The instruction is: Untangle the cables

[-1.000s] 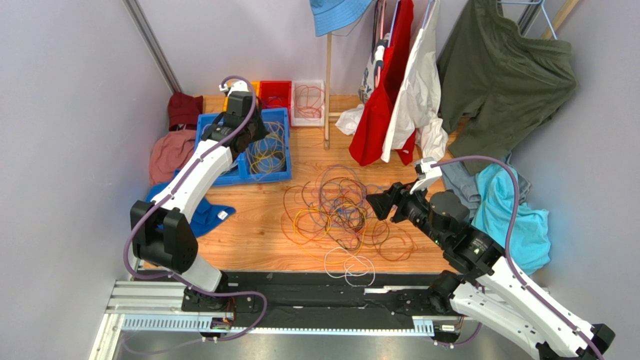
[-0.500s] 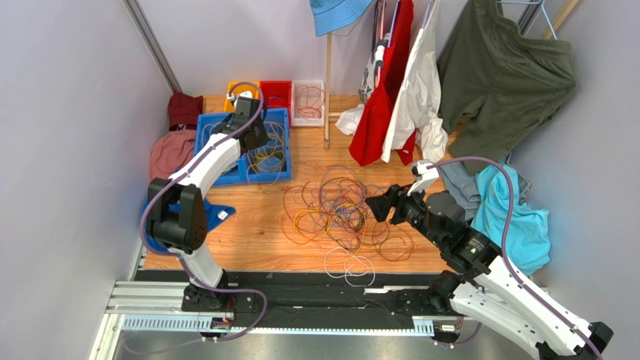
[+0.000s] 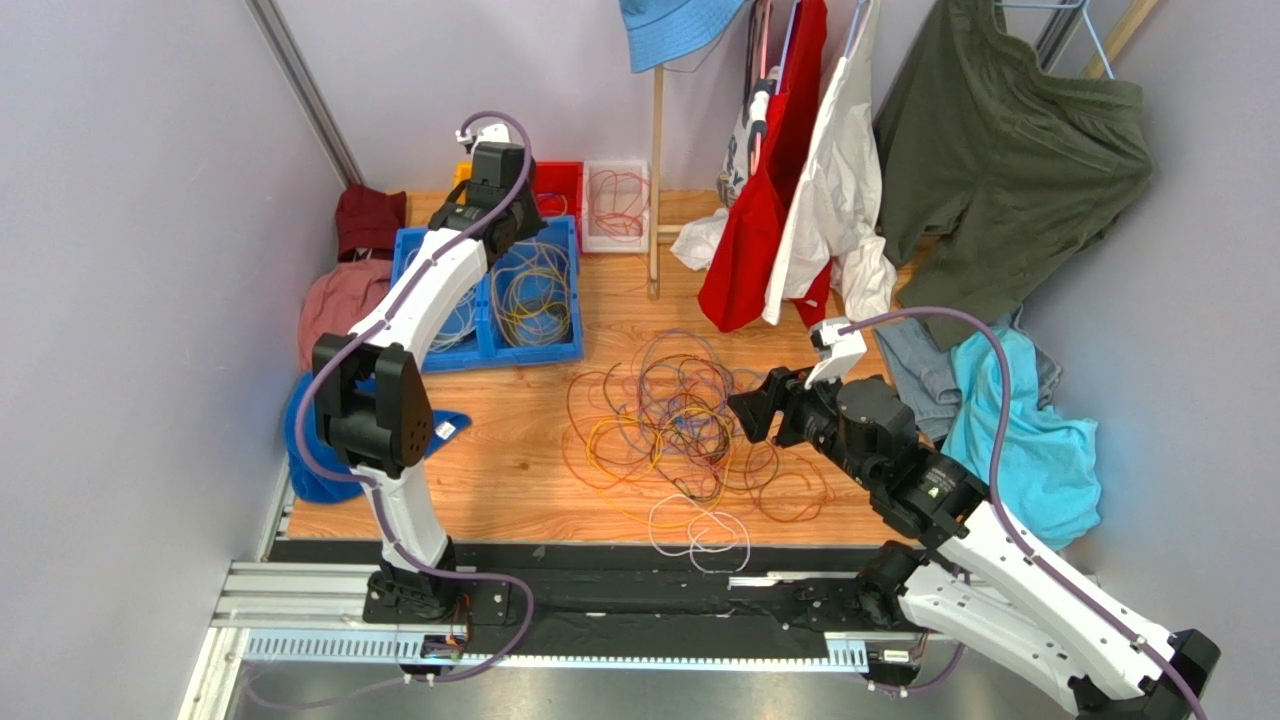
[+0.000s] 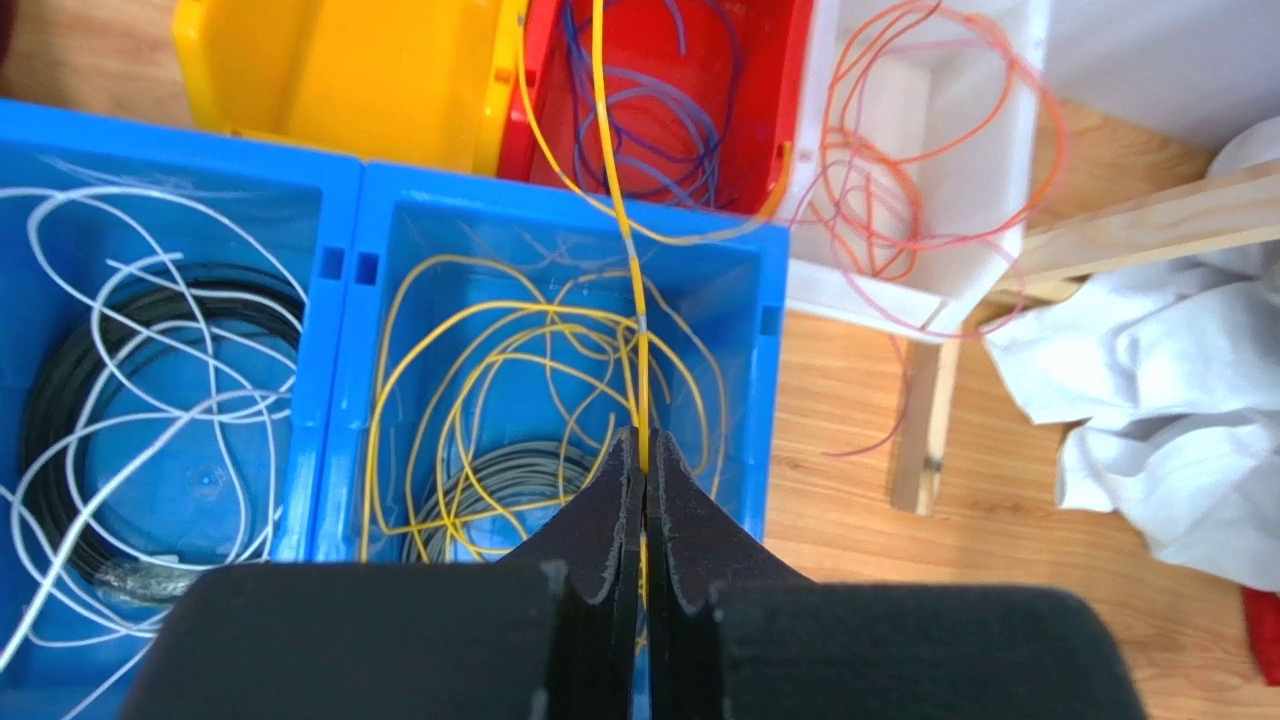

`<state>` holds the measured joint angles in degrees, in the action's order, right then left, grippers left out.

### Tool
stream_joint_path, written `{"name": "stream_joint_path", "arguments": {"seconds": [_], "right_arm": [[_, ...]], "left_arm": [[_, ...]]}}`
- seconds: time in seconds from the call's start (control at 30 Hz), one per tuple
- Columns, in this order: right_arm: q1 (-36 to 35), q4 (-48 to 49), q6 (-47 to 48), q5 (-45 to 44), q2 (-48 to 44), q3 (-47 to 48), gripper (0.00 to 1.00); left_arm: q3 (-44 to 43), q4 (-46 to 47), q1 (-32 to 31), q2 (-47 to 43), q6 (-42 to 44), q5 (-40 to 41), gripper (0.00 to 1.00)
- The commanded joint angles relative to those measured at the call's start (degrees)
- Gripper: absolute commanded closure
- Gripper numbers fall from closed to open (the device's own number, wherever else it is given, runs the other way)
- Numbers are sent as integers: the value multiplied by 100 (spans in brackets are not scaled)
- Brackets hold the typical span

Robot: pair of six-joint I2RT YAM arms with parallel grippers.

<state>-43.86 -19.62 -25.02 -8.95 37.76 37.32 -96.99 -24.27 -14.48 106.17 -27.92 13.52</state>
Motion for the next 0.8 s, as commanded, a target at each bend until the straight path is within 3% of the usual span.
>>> {"name": "stream_joint_path", "arguments": {"seconds": [0.0,0.37,0.6,0.63,0.67,0.77], "right_arm": [[-18,212,111,-72,74,3,37],[-27,309,-30,60,12,-111,37],[-27,362,-144,192,21,-120,37],[-27,345,-153,175,21,-111,37],[-27,344,-153,157,4,-111,37],[-27,327,-118,139,21,-102,37]], "left_arm": [[127,97,51,167,94,-121,100],[1322,502,51,-386,50,-25,100],[902,213,51,-150,305,195,98],[788,151,51,-114,322,195,91],[569,46,51,-62,349,204,68],[331,-7,51,-157,410,283,43]]}}
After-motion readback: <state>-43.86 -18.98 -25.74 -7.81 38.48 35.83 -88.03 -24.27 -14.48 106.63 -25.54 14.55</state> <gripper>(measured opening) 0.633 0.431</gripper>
